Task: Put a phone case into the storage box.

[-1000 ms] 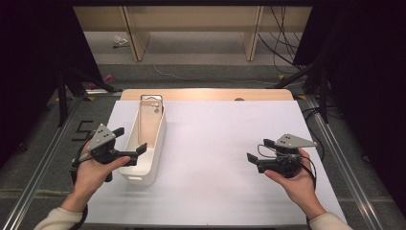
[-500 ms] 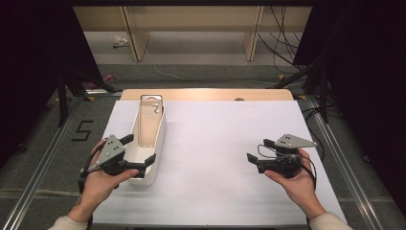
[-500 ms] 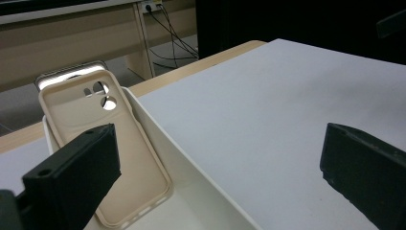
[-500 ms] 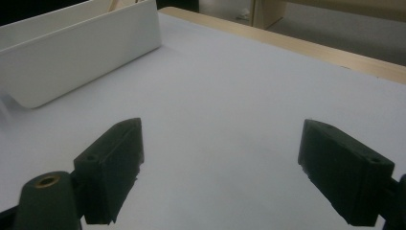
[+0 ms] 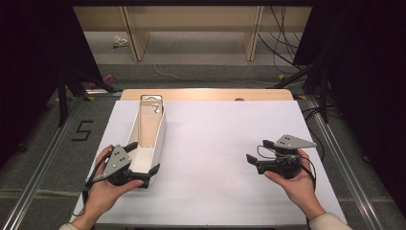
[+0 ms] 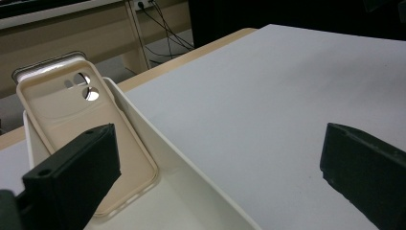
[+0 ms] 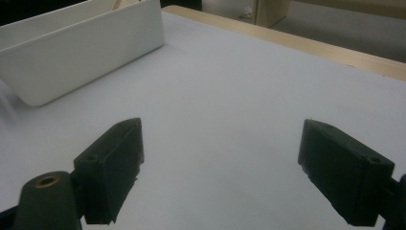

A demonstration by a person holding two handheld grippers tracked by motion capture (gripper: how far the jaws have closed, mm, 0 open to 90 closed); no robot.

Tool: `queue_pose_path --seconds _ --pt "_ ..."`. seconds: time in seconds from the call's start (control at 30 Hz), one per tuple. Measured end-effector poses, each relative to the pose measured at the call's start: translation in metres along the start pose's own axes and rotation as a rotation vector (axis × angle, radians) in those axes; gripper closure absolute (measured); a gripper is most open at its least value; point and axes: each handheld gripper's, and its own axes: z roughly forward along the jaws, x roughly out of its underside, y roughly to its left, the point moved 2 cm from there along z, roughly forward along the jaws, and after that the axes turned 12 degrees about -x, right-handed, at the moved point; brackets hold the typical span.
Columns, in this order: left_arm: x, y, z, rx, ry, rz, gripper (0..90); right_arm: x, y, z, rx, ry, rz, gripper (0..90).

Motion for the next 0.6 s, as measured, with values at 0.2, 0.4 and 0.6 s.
queue_pose_path --seconds 0.2,0.4,0.6 --pt "0.0023 -0.0045 -0.0006 0.007 0.000 0.010 0.0 0.0001 0.0005 -0.0003 -0.004 0.001 -0.005 16.7" --pt "0.0035 -0.0056 -0.0007 0.008 0.001 0.006 0.0 0.0006 0.0011 -0.0004 -0.005 0.002 -0.005 16.7" --pt "0.0051 -0.0080 0.0001 0.016 0.006 0.000 0.0 0.0026 0.0027 -0.0031 -0.008 0.003 -0.003 16.7"
